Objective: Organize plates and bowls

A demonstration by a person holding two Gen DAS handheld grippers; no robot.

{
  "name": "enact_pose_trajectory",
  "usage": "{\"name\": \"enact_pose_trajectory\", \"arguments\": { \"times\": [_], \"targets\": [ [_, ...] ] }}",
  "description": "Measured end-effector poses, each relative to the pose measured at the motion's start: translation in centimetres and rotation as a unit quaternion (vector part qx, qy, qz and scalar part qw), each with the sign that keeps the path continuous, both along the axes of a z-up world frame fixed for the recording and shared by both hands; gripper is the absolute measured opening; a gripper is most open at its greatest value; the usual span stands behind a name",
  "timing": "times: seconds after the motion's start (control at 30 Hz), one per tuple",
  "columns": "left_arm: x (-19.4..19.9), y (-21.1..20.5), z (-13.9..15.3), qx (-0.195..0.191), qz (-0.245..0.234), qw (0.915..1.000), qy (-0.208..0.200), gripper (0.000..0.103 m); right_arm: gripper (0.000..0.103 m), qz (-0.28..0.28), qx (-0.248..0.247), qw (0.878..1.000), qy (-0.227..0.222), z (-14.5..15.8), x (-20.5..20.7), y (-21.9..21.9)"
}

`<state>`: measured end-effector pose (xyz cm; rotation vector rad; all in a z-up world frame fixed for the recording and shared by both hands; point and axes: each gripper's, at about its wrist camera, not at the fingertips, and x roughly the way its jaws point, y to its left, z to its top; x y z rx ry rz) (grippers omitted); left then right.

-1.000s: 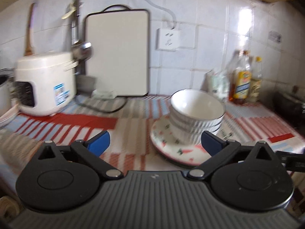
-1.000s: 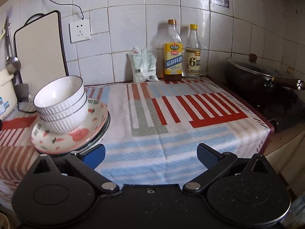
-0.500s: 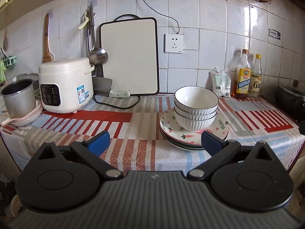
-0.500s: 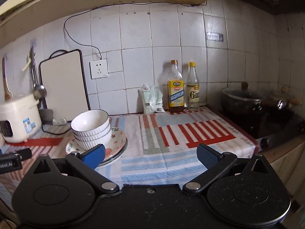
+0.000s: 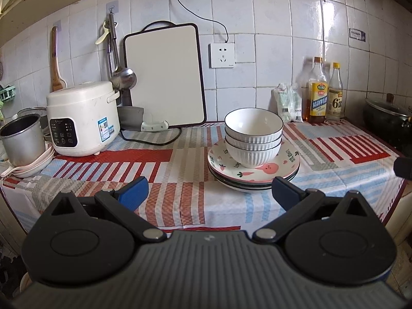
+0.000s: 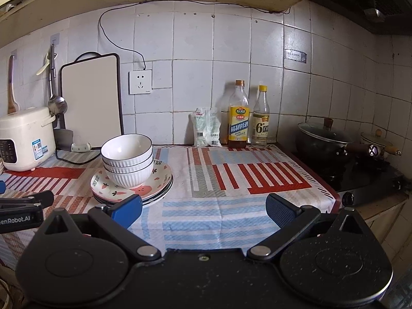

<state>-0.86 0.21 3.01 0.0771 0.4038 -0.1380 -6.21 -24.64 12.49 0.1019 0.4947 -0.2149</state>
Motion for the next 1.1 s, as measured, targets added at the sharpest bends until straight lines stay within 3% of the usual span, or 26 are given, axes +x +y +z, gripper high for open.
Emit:
{"name": "enact_pose_trajectory", "arguments": {
  "times": [1.1],
  "targets": [
    [-0.15, -0.09, -0.86, 0.002, -0.012, 0.9999, -0.003, 0.103, 0.103, -0.016, -0.011, 1.0, 0.022, -0.88, 0.28, 0.18]
  ]
}}
